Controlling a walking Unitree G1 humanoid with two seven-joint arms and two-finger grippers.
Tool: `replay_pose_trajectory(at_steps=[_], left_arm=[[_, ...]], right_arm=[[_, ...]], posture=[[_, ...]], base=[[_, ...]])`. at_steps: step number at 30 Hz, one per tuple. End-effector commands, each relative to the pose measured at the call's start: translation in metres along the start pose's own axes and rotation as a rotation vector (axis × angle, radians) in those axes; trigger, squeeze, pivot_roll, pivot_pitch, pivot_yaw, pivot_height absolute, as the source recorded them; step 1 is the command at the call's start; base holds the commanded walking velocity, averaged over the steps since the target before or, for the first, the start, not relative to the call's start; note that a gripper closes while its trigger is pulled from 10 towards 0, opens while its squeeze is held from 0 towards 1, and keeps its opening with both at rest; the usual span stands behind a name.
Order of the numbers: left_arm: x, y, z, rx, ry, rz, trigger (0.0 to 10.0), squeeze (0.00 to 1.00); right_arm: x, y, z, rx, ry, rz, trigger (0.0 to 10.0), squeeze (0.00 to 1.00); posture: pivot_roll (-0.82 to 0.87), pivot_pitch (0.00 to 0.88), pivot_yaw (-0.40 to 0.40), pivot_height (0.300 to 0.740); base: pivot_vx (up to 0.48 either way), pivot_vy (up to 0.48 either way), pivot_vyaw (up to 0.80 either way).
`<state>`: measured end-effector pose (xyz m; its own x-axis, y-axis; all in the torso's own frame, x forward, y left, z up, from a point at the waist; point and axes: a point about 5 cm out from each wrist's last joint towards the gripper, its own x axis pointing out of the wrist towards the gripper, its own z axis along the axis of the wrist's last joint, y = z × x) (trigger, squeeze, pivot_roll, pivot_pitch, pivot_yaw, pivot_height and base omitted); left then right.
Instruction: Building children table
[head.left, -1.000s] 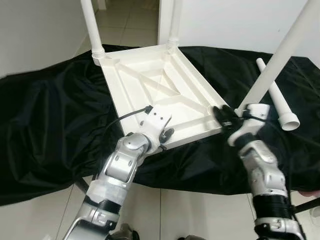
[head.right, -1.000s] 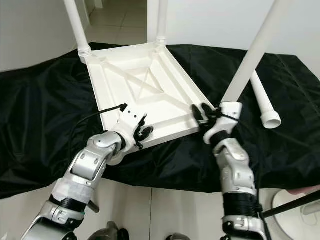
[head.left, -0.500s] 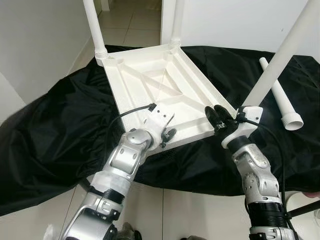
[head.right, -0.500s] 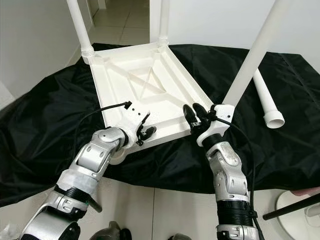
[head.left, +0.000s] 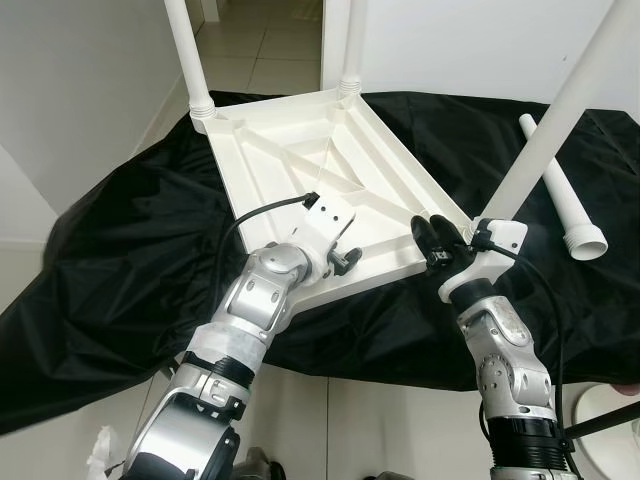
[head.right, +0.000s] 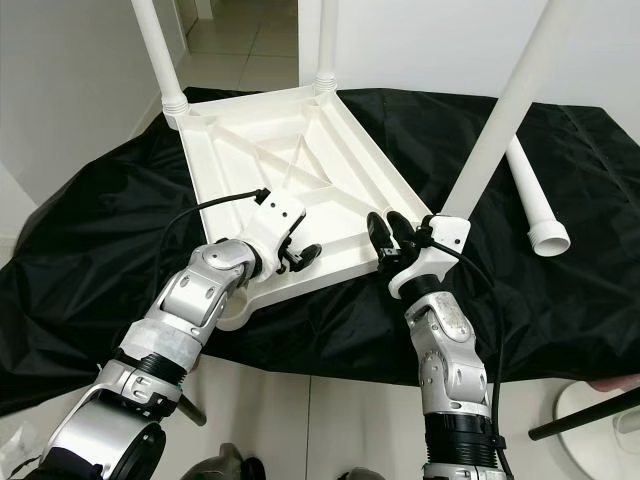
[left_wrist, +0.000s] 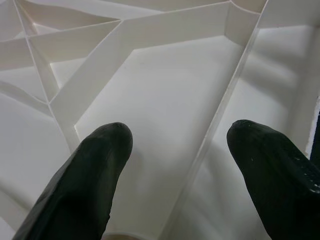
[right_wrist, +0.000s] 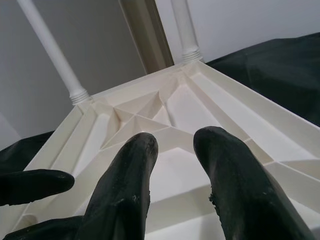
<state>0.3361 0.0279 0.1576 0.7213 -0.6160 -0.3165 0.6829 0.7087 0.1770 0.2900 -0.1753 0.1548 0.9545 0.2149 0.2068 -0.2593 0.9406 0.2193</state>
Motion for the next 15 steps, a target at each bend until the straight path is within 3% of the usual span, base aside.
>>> replay_pose_trajectory(at_steps=[1, 7, 10, 11, 13, 14, 15], left_arm=[[0.002, 0.005, -0.002, 0.005, 0.012, 0.102, 10.0, 0.00], [0.005, -0.002, -0.011, -0.027, 0.021, 0.037, 10.0, 0.00], [0.006, -0.003, -0.013, -0.027, 0.024, 0.032, 10.0, 0.00], [0.007, -0.005, -0.016, -0.033, 0.033, 0.023, 10.0, 0.00], [0.007, -0.005, -0.016, -0.033, 0.033, 0.023, 10.0, 0.00], [0.010, -0.008, -0.019, -0.051, 0.048, 0.018, 10.0, 0.00], [0.012, -0.008, -0.019, -0.060, 0.051, 0.023, 10.0, 0.00]], right_arm=[[-0.004, -0.003, -0.002, -0.015, 0.004, -0.025, 10.0, 0.00], [-0.013, -0.014, -0.006, -0.084, 0.018, -0.190, 10.0, 0.00], [-0.015, -0.014, -0.007, -0.092, 0.023, -0.207, 10.0, 0.00], [-0.020, -0.017, -0.010, -0.135, 0.031, -0.274, 10.0, 0.00], [-0.020, -0.017, -0.010, -0.135, 0.031, -0.274, 10.0, 0.00], [-0.026, -0.021, -0.014, -0.212, 0.045, -0.373, 10.0, 0.00], [-0.027, -0.019, -0.015, -0.239, 0.047, -0.393, 10.0, 0.00]], posture=[[-0.09, 0.000, 0.083, 0.740], [-0.12, 0.000, 0.087, 0.740], [-0.12, 0.000, 0.087, 0.740], [-0.13, 0.000, 0.090, 0.740], [-0.13, 0.000, 0.090, 0.740], [-0.13, 0.000, 0.095, 0.740], [-0.13, 0.000, 0.095, 0.740]], base=[[0.000, 0.000, 0.00], [0.000, 0.000, 0.00], [0.000, 0.000, 0.00], [0.000, 0.000, 0.00], [0.000, 0.000, 0.00], [0.000, 0.000, 0.00], [0.000, 0.000, 0.00]])
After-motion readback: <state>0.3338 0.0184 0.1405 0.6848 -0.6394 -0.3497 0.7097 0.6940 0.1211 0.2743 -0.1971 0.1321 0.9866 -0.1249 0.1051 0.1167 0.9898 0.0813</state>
